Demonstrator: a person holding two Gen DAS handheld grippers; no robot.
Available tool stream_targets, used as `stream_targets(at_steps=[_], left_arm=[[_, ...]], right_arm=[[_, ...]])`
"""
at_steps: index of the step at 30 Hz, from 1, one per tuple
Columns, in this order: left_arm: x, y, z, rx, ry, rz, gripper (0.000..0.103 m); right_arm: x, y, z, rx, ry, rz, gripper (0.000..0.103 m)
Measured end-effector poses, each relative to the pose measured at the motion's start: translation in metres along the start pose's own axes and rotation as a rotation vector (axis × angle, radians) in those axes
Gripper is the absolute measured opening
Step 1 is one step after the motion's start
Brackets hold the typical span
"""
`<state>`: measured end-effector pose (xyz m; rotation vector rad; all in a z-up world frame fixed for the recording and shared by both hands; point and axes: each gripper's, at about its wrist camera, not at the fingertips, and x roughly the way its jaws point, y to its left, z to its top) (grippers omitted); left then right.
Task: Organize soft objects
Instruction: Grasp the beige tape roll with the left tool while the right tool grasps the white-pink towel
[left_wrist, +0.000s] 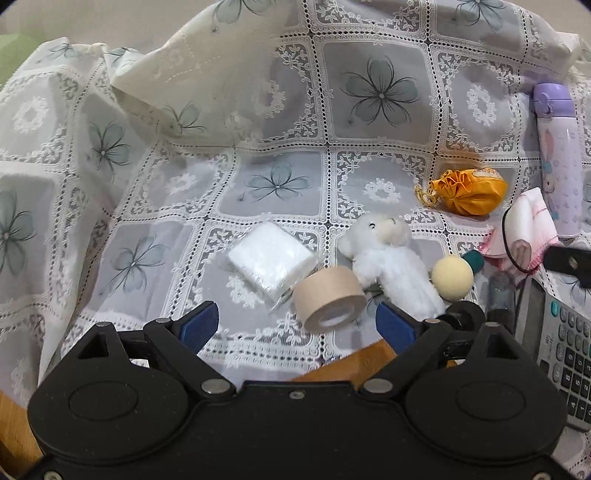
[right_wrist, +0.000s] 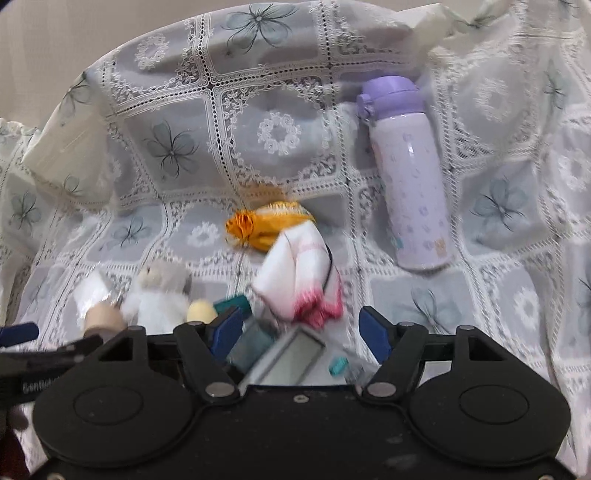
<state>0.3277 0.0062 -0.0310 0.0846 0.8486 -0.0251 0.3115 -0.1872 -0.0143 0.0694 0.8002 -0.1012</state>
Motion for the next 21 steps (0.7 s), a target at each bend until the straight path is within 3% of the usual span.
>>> stream_targets(at_steps=[5, 16, 19, 21], left_arm=[[0.013, -0.002, 0.002, 0.006, 0.016, -0.017, 0.090], [0.037, -0.003, 0.008, -0.010, 0.057, -0.056, 0.090], [0.043, -0.003, 0.010, -0.019, 0.070, -0.063, 0.090], [0.045, -0.003, 0.010, -0.026, 0.078, -0.063, 0.090]], right_arm=[[0.029, 0.004, 0.016, 0.014, 0.011, -0.021, 0.077], [0.076, -0.001, 0.022, 0.043, 0.095, -0.045, 0.077], [0.081, 0.000, 0.023, 0.043, 0.096, -0.056, 0.076], [0.083, -0.001, 0.023, 0.047, 0.102, -0.058, 0.068]])
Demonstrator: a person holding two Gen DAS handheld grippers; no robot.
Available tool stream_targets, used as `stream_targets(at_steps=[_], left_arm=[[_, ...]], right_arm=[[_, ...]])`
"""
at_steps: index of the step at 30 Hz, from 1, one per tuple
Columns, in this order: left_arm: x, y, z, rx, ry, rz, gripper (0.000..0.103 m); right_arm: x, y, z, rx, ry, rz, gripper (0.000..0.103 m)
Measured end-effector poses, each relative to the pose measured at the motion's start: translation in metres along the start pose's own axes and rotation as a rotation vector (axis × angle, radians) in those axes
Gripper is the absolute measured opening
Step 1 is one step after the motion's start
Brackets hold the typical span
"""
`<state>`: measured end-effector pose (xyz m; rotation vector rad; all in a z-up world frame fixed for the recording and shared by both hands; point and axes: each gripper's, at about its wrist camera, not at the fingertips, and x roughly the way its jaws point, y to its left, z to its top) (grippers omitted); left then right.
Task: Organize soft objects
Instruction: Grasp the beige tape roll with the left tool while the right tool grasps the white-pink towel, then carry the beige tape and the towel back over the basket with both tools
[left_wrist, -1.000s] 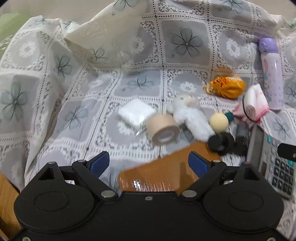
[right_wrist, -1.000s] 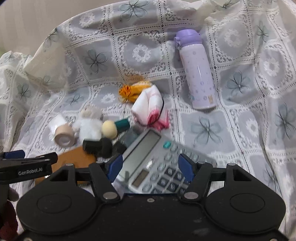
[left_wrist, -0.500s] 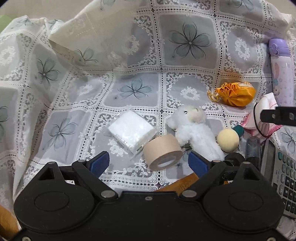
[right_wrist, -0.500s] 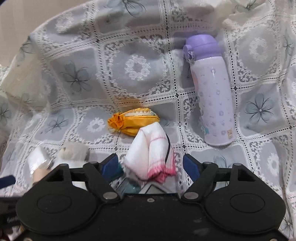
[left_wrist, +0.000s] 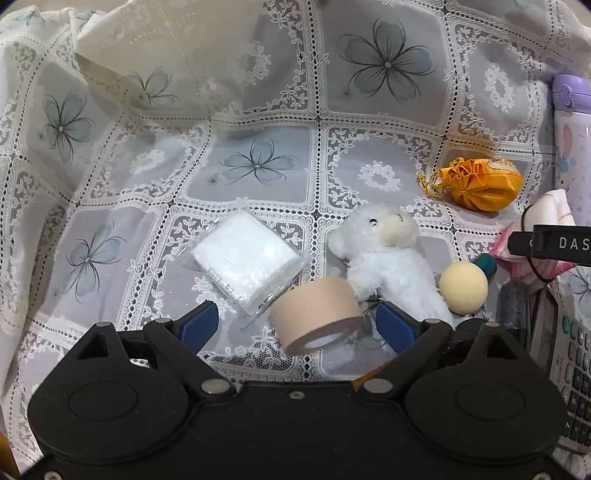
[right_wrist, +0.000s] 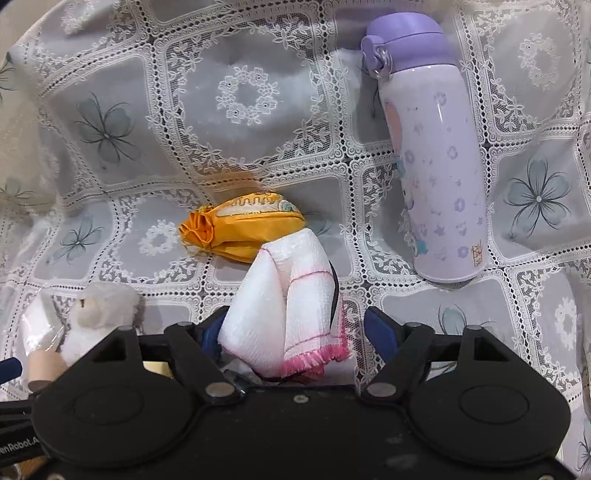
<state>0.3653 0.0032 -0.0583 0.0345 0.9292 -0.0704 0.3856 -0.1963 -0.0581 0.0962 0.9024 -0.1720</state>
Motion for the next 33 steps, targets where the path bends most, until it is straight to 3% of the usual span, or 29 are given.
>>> stream_targets(at_steps=[2, 6, 9, 11, 12, 14, 22, 33], left_arm=[[0.002, 0.001, 0.000, -0.009, 0.007, -0.002, 0.090], [0.002, 0.004, 0.000, -0.029, 0.008, -0.007, 0.085], [0.000, 0.004, 0.002, -0.029, -0.005, -0.009, 0.075], [0.001, 0.004, 0.004, -0.028, -0.006, -0.028, 0.054], [0.001, 0.004, 0.004, -0.029, -0.004, -0.049, 0.052], [0.002, 0.003, 0.005, -0.036, -0.001, -0.083, 0.051], [-0.018, -0.001, 0.002, -0.019, -0.039, -0.051, 0.051], [-0.110, -0.001, -0.018, 0.005, -0.152, -0.068, 0.051]], right_arm=[[0.003, 0.000, 0.001, 0.002, 0.016, 0.023, 0.053], [0.001, 0.000, 0.001, 0.000, 0.009, 0.038, 0.049], [-0.005, -0.005, 0.002, 0.015, -0.011, 0.049, 0.049], [-0.011, -0.008, 0.004, 0.027, -0.024, 0.055, 0.049], [-0.014, -0.009, 0.004, 0.032, -0.030, 0.055, 0.049], [-0.022, -0.013, 0.005, 0.040, -0.048, 0.054, 0.049], [-0.058, -0.029, 0.004, 0.069, -0.101, 0.058, 0.049], [-0.150, -0.039, -0.038, 0.078, -0.162, 0.095, 0.049]])
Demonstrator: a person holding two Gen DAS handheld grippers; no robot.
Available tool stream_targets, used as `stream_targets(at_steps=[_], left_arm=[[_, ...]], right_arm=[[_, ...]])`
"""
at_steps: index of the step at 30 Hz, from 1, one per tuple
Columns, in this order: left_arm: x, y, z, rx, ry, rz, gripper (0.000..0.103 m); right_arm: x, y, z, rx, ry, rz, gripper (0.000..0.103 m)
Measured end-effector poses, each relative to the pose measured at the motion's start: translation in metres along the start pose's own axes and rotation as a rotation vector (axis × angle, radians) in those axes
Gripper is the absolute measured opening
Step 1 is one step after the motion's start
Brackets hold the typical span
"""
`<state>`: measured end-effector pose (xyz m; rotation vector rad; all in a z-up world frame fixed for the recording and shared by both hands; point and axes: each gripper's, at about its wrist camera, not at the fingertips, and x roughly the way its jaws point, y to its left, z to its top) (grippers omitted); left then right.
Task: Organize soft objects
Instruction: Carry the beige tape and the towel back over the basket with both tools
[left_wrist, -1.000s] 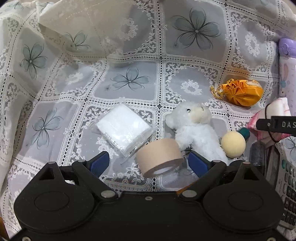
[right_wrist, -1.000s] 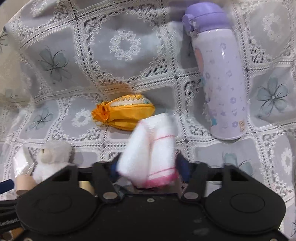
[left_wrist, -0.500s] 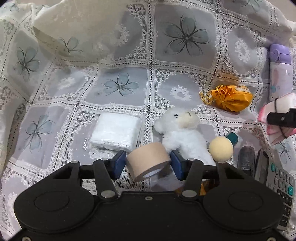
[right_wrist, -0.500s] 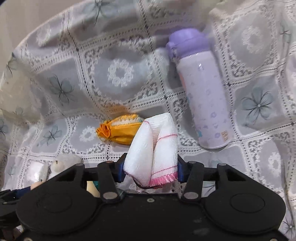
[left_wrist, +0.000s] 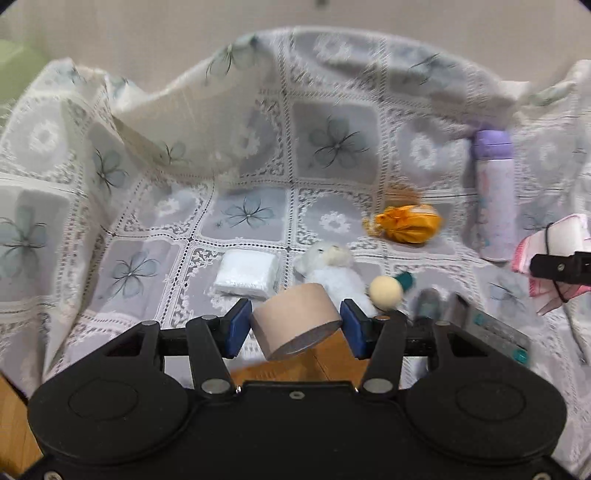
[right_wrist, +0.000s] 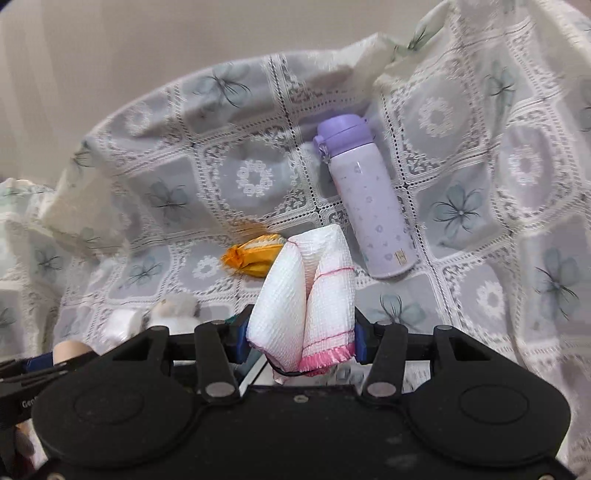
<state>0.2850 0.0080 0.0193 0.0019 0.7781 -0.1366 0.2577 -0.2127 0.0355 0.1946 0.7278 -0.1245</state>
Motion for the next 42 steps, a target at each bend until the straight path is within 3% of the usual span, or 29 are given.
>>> stream_targets(at_steps=[11, 18, 31, 42], left_arm=[[-0.094, -0.022, -0.054, 0.024, -0.032, -0.057, 0.051], [-0.131, -0.031, -0.092, 0.034, -0.017, -0.076, 0.051], [-0.172, -0.045, -0.156, 0.035, 0.010, -0.084, 0.051], [-0.179, -0.048, -0.190, 0.030, 0.047, -0.053, 0.051]], right_arm=[[-0.112, 0.006, -0.068, -0.013, -0.022, 0.047, 0.050], [-0.154, -0.005, -0.113, 0.032, 0.000, 0.067, 0.050], [-0.220, -0.013, -0.190, 0.056, 0.017, 0.079, 0.050], [-0.250, -0.015, -0.220, 0.061, 0.018, 0.080, 0.050]])
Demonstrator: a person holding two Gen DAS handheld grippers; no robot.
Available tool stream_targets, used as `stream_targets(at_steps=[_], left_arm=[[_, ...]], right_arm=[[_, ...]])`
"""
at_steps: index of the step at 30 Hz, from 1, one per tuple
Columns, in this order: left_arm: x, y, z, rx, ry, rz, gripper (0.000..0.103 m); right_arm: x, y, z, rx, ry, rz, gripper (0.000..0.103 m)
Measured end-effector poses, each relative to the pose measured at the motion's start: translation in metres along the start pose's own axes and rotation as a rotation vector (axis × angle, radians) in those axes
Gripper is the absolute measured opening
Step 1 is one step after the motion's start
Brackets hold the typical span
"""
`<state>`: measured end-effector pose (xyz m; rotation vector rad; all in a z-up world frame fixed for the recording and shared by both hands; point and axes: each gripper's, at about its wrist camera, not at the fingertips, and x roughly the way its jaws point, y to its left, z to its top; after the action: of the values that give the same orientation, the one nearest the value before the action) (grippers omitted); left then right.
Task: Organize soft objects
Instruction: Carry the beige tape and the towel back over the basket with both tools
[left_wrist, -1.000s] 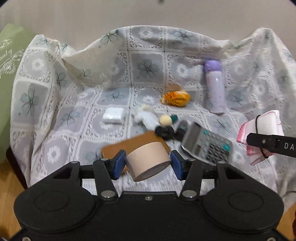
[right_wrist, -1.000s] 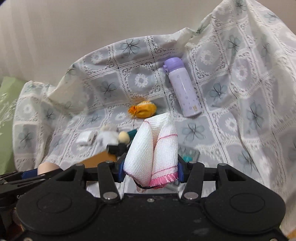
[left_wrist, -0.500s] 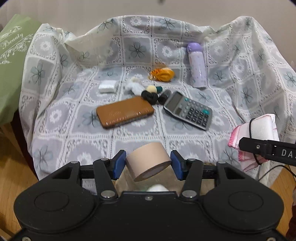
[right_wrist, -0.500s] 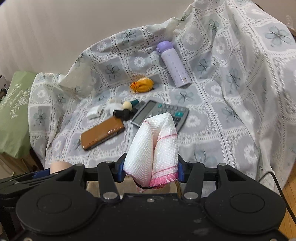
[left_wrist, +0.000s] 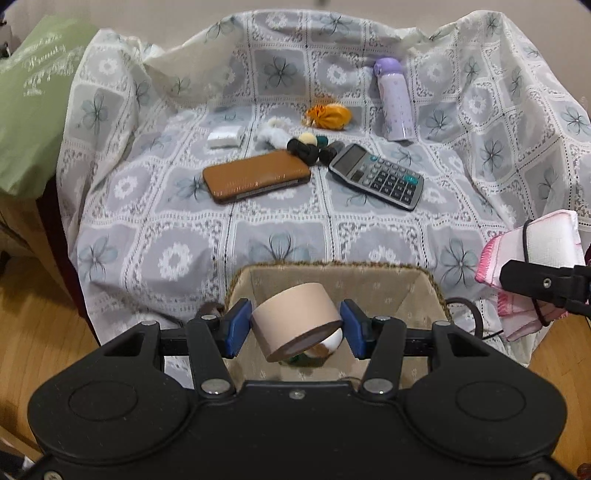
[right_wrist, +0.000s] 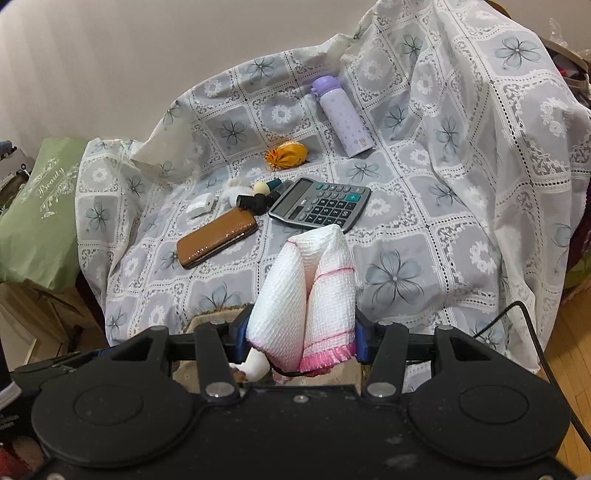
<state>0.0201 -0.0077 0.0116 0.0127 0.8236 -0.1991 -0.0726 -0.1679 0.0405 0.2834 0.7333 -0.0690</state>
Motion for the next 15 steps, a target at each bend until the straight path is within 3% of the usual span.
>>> stream_targets(at_steps=[15], left_arm=[[0.014, 0.000, -0.022, -0.023, 0.074, 0.051, 0.051]], right_arm=[[0.015, 0.008, -0.017, -0.043, 0.087, -0.009, 0.050]])
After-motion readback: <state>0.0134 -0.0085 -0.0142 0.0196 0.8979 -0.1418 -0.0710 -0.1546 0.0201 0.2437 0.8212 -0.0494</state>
